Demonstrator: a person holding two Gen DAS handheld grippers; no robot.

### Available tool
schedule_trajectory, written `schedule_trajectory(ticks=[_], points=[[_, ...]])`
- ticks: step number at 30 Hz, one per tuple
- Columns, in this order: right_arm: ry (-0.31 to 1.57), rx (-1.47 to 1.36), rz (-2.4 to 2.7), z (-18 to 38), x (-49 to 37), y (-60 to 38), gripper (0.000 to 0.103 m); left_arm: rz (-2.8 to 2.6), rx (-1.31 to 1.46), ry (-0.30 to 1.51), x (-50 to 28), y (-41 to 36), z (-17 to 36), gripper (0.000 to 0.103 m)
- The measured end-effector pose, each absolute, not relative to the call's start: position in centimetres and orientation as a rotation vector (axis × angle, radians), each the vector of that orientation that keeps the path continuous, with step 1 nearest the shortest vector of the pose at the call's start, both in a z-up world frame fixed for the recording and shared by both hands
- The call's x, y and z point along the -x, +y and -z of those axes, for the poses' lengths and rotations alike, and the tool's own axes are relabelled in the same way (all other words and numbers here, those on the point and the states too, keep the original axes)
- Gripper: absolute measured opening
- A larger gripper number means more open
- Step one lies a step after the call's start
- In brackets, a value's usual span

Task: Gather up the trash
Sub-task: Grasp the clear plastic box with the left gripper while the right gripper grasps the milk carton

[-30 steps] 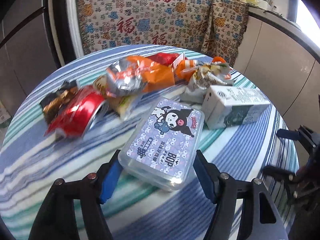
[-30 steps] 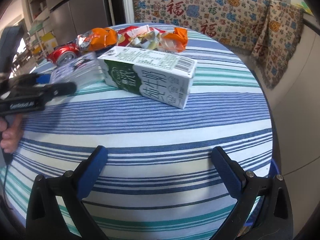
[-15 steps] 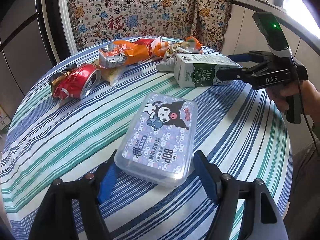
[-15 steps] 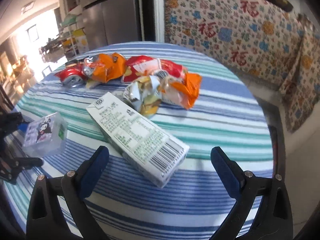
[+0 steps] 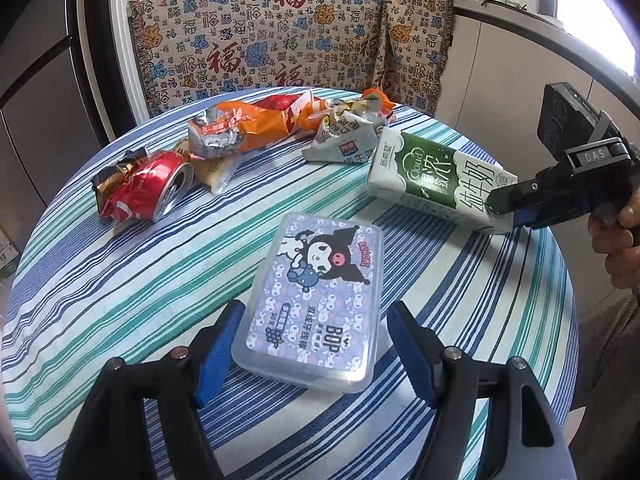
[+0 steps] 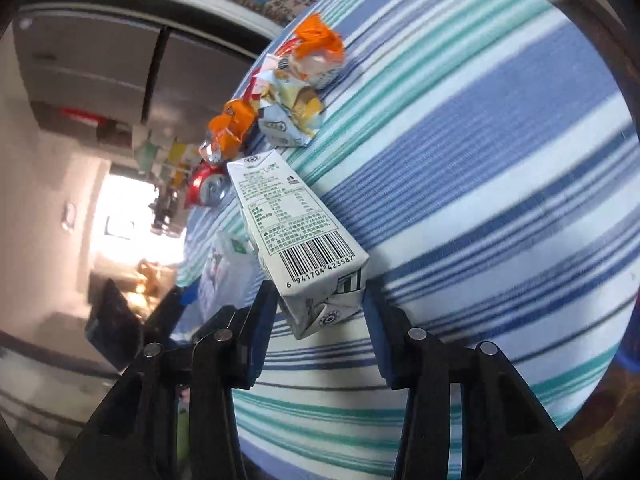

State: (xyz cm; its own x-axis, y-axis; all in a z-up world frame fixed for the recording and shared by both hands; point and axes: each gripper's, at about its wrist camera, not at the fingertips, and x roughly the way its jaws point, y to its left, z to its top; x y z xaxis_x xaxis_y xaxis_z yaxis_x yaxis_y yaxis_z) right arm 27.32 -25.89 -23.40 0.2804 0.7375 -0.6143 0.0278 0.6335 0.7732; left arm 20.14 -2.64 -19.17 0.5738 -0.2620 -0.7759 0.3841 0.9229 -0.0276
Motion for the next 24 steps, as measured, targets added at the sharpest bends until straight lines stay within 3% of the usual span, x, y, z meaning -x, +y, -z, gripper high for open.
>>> schedule_trajectory(ticks=[2, 5, 6, 7, 12, 19, 24], points=[[1.179, -0.743, -0.497, 22.9, -26.7, -26.4, 0.049, 0.387, -0.176, 0.871, -20.2, -3.3, 19.1, 0.074], [1.096, -0.528, -0.385, 21.2, -25.8, -26.1, 0.072, 0.351, -0.227, 0.865, -20.4, -4.3, 19.3, 0.074], [1.058, -0.412, -0.329, 20.4, -25.5, -25.8, 0.084, 0.327, -0.222, 0.873, -20.5, -4.3, 19.5, 0.073], [1.024, -0.308, -0.291, 19.9, -25.3, -25.6, 0.089, 0.304, -0.208, 0.880, -20.6, -4.2, 19.6, 0.069], [0.985, -0.183, -0.414, 20.2, -25.1, -23.0, 0.090, 0.163, -0.078, 0.922, -20.5, -2.9, 20.1, 0.068], [0.988, -0.153, -0.719, 19.9, -23.0, -17.7, 0.082, 0.107, -0.055, 0.930, -19.6, -1.6, 20.3, 0.072], [0.881, 0.146, -0.458, 18.3, -22.6, -18.8, 0.098, 0.166, -0.085, 0.924, -19.0, -1.1, 20.4, 0.078]])
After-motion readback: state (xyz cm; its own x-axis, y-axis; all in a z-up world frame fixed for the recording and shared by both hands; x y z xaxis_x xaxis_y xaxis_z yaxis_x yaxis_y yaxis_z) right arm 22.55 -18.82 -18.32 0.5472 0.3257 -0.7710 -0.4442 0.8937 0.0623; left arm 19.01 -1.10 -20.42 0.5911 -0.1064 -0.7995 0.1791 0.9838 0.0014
